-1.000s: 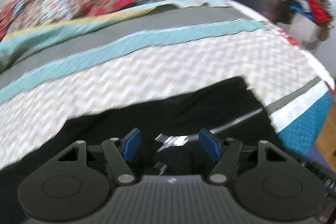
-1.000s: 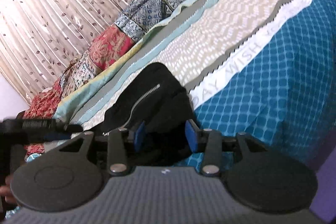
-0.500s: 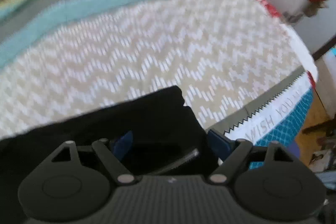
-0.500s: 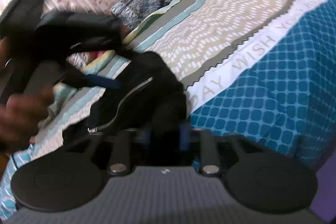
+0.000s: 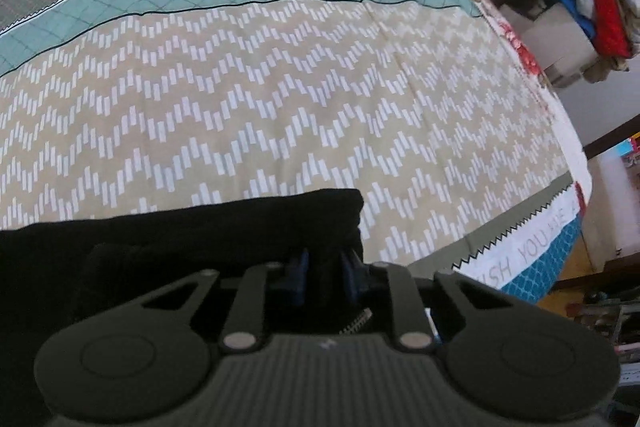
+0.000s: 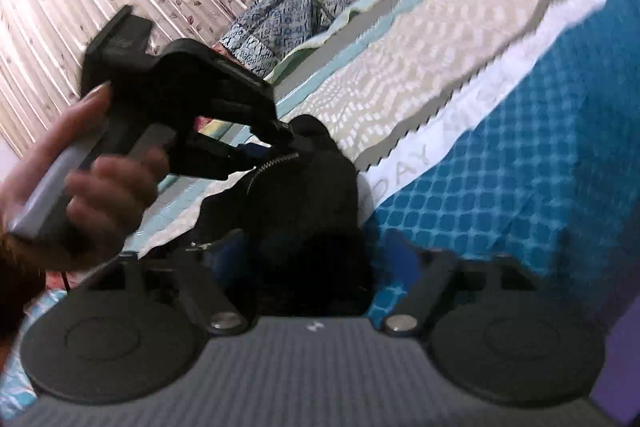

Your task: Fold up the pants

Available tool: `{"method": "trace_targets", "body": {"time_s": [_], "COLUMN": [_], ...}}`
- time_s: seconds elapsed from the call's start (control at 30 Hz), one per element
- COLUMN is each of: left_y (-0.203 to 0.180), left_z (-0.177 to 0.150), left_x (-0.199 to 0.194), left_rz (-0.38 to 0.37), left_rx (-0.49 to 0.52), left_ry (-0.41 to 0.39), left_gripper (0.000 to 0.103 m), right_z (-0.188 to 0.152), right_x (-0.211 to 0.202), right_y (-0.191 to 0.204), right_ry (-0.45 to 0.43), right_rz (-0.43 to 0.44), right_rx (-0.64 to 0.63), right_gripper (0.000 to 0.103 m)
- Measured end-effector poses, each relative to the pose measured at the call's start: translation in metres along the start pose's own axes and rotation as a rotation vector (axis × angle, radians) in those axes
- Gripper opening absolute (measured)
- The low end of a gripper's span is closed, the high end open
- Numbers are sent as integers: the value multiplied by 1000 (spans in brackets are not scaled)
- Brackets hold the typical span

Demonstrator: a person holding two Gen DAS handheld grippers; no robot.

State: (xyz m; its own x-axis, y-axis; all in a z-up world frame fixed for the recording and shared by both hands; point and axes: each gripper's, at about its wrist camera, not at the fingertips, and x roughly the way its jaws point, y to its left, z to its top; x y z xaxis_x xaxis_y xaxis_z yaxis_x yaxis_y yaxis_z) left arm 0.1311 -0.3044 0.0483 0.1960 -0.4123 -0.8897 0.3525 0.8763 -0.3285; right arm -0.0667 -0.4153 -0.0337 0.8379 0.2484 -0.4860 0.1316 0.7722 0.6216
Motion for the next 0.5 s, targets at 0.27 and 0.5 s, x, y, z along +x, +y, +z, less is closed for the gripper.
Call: {"method": "trace_targets", "body": {"time_s": [0.27, 0.5], "left_y": [30, 93], "left_z": [-13, -45], "left_x": [-59, -124], "left_rz": [-145, -216], "left_rx": [-64, -168], "left_ry": [-93, -205], "left_gripper": [15, 15], "right_z": [-13, -36], "right_x": [-31, -33], "right_y": [75, 127], "right_ry": [-80, -85], "right_rz": [56, 120], "right_rx": [-260, -404], "right_gripper": [18, 18]}}
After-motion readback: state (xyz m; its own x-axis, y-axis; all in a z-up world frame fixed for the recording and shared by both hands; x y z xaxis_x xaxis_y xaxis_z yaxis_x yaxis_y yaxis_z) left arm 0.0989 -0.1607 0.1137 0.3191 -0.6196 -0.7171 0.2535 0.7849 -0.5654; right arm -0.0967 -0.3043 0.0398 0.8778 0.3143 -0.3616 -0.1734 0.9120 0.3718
